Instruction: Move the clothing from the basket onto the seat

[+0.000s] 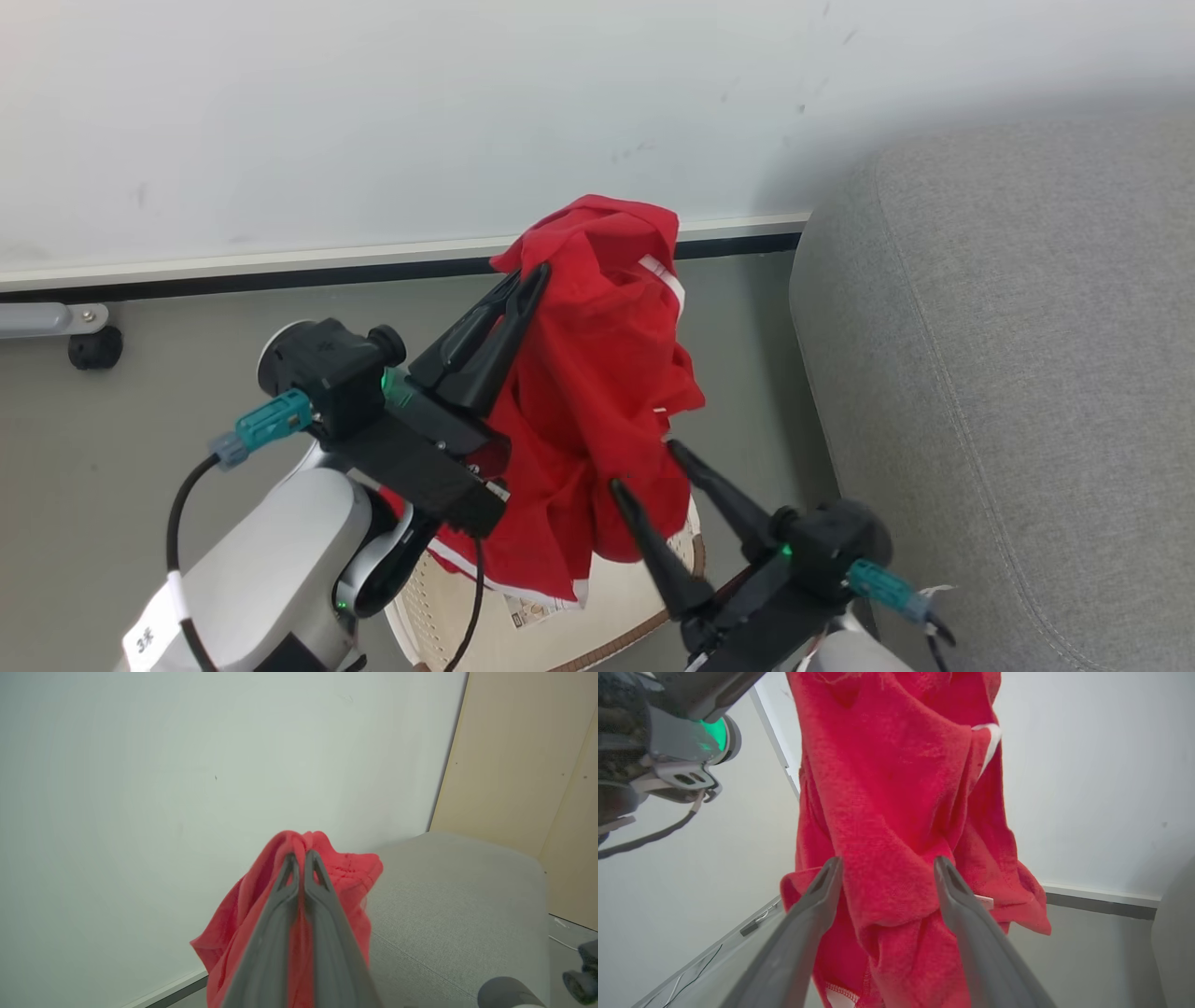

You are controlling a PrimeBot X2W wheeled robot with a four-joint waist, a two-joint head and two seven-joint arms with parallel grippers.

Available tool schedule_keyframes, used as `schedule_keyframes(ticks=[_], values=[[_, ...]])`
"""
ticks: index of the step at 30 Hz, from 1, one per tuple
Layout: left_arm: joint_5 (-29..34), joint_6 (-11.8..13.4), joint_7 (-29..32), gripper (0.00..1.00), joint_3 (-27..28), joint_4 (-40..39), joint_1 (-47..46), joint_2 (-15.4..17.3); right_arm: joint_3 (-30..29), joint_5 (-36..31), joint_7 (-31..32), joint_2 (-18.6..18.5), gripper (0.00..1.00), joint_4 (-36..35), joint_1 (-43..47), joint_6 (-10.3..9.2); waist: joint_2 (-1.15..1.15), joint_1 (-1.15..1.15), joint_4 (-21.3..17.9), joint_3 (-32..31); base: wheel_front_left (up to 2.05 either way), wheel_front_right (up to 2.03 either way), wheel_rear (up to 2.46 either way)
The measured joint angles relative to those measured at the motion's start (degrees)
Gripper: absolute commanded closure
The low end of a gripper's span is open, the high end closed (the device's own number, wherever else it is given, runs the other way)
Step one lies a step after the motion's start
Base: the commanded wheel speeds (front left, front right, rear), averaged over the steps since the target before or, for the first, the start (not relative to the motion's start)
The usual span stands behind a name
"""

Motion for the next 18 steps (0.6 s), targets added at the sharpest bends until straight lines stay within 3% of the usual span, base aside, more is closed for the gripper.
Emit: schedule_keyframes(ticks=[8,13,18], values=[[0.0,0.0,0.5,1.0,-0.2,0.5,-1.1,-1.3,3.2,-2.2,0.5,0.0,0.0,3.4,-3.3,0.4,0.0,0.0,0.3,0.2,0.0,0.0,0.0],[-0.1,-0.1,1.1,1.0,-1.4,-0.1,-1.1,-2.2,2.6,-3.8,0.5,0.1,0.0,6.7,-6.1,-2.24,0.0,0.0,1.1,0.2,0.0,0.0,0.0],[-0.1,-0.1,1.5,1.0,-2.7,-1.0,-0.8,-2.6,3.5,-4.5,1.1,0.1,0.0,11.5,-8.8,-2.77,0.0,0.0,2.2,0.3,0.0,0.0,0.0]])
